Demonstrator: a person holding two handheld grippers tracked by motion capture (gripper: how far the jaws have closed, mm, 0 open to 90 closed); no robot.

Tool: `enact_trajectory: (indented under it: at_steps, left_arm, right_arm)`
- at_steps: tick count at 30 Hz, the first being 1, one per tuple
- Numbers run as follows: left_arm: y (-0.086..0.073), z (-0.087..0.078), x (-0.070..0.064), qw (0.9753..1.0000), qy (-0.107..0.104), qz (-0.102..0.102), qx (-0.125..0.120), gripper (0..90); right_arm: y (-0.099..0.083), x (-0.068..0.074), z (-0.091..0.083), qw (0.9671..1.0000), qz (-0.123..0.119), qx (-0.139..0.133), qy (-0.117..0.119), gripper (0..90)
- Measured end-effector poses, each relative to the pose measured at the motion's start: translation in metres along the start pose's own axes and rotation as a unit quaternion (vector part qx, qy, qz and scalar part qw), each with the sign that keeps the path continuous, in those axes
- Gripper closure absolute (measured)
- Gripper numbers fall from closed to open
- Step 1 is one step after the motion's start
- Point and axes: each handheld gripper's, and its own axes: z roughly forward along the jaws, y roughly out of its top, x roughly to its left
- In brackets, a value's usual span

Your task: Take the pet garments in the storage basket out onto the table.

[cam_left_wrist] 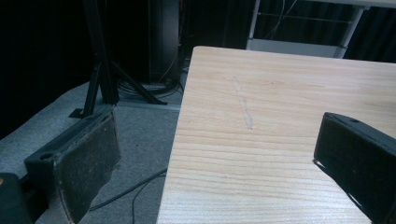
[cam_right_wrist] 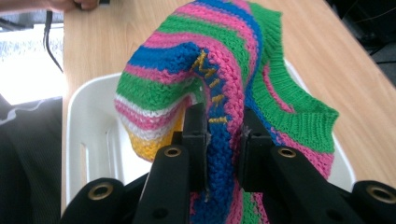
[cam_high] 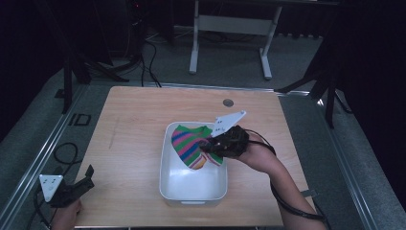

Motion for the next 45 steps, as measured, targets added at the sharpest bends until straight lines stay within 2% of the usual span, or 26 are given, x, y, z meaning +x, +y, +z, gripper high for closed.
enact_trajectory:
  at_steps: [8, 18, 28, 29, 36, 40, 45]
  left_arm:
    - [0.000, 0.000, 0.000, 1.0000, 0.000, 0.000, 0.000, 0.9]
    - [0.000, 0.000, 0.000, 1.0000, 0.001, 0.001, 0.000, 0.9]
    - [0.000, 0.000, -0.001, 1.0000, 0.002, 0.004, 0.001, 0.9]
    - [0.000, 0.000, -0.001, 1.0000, 0.002, 0.003, 0.001, 0.9]
    - [0.000, 0.001, -0.001, 1.0000, 0.002, 0.004, 0.001, 0.9]
    - [0.000, 0.000, -0.001, 1.0000, 0.003, 0.005, 0.002, 0.9]
    - [0.000, 0.000, -0.001, 1.0000, 0.004, 0.006, 0.003, 0.9]
  right_arm:
    - [0.001, -0.011, -0.026, 0.9992, 0.015, -0.024, -0.029, 76.6]
    - [-0.019, -0.029, -0.058, 0.9962, 0.046, -0.031, -0.067, 76.5]
    - [-0.051, -0.044, -0.088, 0.9906, 0.083, -0.030, -0.104, 76.5]
    - [-0.061, -0.048, -0.097, 0.9888, 0.093, -0.030, -0.113, 76.5]
    - [-0.087, -0.055, -0.116, 0.9830, 0.122, -0.023, -0.136, 76.4]
    - [-0.102, -0.057, -0.121, 0.9802, 0.136, -0.020, -0.142, 76.3]
    - [-0.121, -0.063, -0.115, 0.9760, 0.154, -0.019, -0.153, 76.1]
